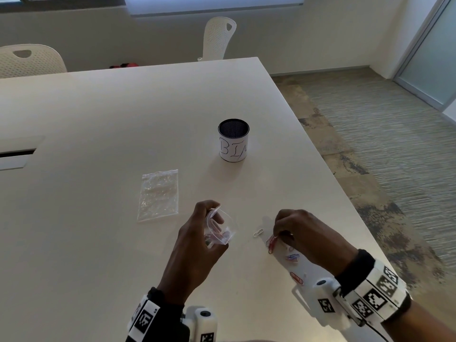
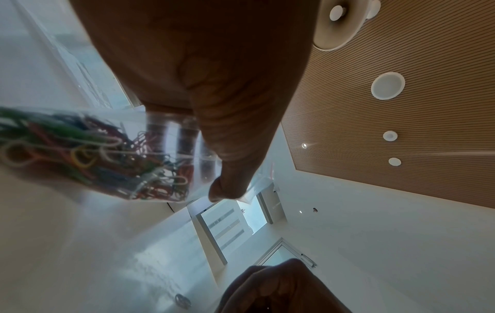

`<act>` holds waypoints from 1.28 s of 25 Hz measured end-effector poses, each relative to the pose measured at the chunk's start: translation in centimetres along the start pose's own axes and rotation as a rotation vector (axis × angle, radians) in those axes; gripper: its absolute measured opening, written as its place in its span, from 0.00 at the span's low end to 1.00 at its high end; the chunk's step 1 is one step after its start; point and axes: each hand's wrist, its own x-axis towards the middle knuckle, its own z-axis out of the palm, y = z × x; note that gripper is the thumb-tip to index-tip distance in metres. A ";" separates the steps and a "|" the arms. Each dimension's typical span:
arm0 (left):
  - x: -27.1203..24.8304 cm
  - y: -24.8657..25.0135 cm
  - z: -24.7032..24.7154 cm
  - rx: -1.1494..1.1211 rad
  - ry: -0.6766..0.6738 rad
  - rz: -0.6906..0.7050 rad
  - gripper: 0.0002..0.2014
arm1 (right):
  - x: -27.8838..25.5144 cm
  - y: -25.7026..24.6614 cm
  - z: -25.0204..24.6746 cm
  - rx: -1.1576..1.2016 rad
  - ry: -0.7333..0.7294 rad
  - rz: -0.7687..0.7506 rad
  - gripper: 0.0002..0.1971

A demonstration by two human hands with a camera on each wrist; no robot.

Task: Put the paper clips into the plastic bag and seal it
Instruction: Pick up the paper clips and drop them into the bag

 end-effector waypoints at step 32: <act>-0.1 0.0 0.1 -0.021 0.000 0.014 0.28 | -1.2 0.7 -2.9 0.165 0.397 0.265 0.09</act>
